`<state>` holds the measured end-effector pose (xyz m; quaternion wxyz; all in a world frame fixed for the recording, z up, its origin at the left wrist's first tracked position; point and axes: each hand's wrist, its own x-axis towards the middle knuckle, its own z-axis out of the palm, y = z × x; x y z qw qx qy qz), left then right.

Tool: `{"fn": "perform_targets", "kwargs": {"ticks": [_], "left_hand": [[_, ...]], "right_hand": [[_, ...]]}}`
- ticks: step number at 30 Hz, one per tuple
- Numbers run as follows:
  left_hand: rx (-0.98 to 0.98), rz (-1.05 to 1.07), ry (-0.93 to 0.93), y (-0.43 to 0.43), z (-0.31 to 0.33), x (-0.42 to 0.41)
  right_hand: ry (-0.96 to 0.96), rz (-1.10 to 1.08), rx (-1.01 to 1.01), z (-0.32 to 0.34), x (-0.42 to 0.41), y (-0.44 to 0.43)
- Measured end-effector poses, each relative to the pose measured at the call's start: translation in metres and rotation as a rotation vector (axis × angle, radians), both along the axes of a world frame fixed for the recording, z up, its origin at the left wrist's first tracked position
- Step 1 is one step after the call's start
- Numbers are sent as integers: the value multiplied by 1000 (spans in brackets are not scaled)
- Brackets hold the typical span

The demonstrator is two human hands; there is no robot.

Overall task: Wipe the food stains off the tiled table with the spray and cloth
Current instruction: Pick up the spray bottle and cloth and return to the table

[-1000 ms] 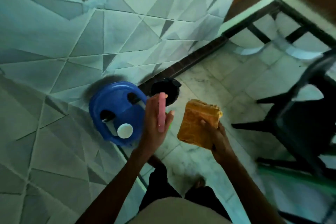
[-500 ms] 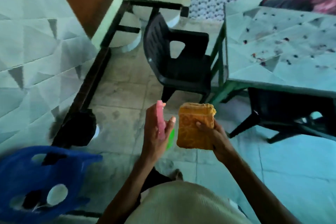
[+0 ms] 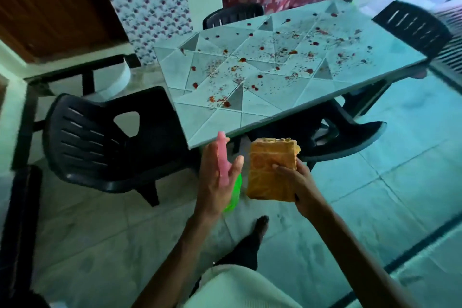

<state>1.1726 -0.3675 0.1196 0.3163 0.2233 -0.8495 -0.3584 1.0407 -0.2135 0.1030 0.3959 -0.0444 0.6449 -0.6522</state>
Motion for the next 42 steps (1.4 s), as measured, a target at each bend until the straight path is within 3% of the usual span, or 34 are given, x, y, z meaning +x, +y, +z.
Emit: {"fn": "perform_targets", "kwargs": {"ticks": [8, 16, 31, 42], "left_hand": [[-18, -124, 16, 9, 30, -184], [78, -100, -6, 43, 36, -334], [62, 182, 12, 173, 40, -591], [257, 417, 91, 172, 20, -739]], "right_hand": [[-28, -150, 15, 16, -155, 26], [-60, -162, 11, 13, -306, 61], [-60, 217, -58, 22, -609, 160], [-63, 413, -50, 18, -795, 100]]}}
